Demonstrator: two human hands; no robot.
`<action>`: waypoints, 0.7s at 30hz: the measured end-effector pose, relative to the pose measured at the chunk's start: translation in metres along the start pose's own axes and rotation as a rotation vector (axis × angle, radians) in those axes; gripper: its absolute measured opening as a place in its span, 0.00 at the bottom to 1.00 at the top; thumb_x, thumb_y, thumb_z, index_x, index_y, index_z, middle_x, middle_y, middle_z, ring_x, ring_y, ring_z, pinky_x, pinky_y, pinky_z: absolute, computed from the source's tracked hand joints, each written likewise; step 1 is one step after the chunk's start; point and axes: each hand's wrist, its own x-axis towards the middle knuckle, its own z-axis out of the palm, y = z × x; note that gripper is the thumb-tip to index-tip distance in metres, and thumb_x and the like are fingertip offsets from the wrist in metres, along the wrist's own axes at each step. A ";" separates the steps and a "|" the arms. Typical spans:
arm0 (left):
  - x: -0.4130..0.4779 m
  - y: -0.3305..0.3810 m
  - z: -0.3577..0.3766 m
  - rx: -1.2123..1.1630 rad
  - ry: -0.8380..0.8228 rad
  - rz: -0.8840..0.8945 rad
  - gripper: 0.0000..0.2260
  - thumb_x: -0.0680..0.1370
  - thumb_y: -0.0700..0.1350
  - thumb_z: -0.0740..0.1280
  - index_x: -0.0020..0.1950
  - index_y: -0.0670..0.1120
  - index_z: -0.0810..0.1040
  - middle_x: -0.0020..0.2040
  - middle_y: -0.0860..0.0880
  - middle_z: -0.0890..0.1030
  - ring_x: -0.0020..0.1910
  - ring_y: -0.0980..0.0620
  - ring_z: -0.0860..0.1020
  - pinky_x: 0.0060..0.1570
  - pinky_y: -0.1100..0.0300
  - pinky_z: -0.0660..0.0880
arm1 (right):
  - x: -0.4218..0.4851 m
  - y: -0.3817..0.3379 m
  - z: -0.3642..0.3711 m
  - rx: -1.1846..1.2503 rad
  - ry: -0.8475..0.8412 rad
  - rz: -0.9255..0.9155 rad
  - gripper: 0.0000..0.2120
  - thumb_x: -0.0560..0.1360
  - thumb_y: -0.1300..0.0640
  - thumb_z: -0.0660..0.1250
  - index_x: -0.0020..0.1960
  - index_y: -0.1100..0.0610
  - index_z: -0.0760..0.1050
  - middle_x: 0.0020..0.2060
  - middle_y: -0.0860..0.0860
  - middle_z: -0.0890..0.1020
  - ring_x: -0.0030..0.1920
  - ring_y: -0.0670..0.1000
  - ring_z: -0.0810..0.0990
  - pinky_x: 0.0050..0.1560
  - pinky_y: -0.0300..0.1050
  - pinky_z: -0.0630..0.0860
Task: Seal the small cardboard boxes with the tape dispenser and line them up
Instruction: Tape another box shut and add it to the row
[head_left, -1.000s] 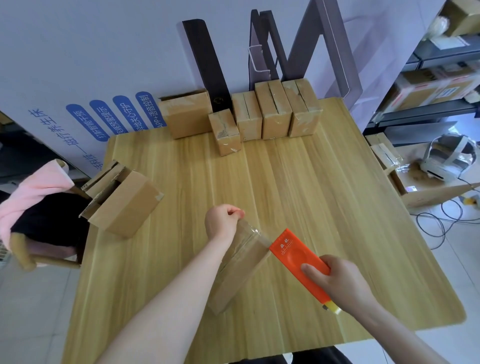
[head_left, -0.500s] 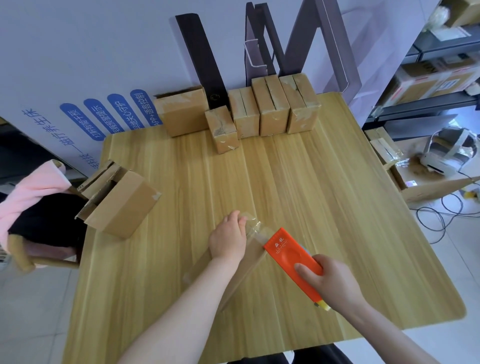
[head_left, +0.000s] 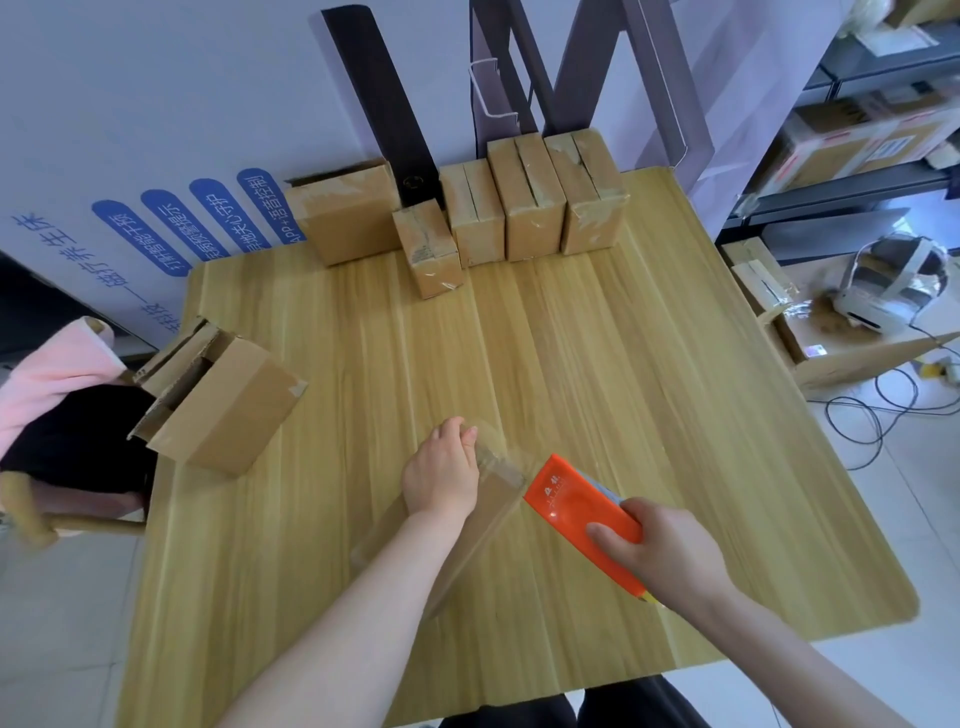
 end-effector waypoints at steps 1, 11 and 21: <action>-0.001 0.000 0.000 -0.004 0.006 -0.004 0.19 0.83 0.54 0.48 0.69 0.49 0.70 0.64 0.50 0.77 0.61 0.48 0.76 0.53 0.54 0.72 | 0.002 -0.008 -0.002 -0.067 0.005 -0.003 0.15 0.73 0.38 0.63 0.42 0.50 0.74 0.29 0.44 0.76 0.32 0.46 0.76 0.26 0.39 0.65; -0.006 0.022 0.001 -0.283 0.074 -0.323 0.18 0.83 0.55 0.50 0.63 0.48 0.72 0.59 0.50 0.78 0.56 0.46 0.77 0.45 0.56 0.67 | 0.024 -0.067 -0.018 -0.574 0.214 -0.129 0.14 0.77 0.41 0.58 0.45 0.51 0.73 0.34 0.48 0.79 0.35 0.52 0.78 0.34 0.43 0.69; -0.027 0.009 -0.001 -0.648 -0.112 -0.344 0.15 0.76 0.50 0.62 0.63 0.50 0.72 0.54 0.53 0.78 0.52 0.47 0.77 0.52 0.54 0.74 | 0.049 -0.041 -0.007 -0.346 0.216 0.044 0.19 0.74 0.38 0.59 0.60 0.46 0.76 0.43 0.51 0.83 0.46 0.55 0.82 0.40 0.43 0.73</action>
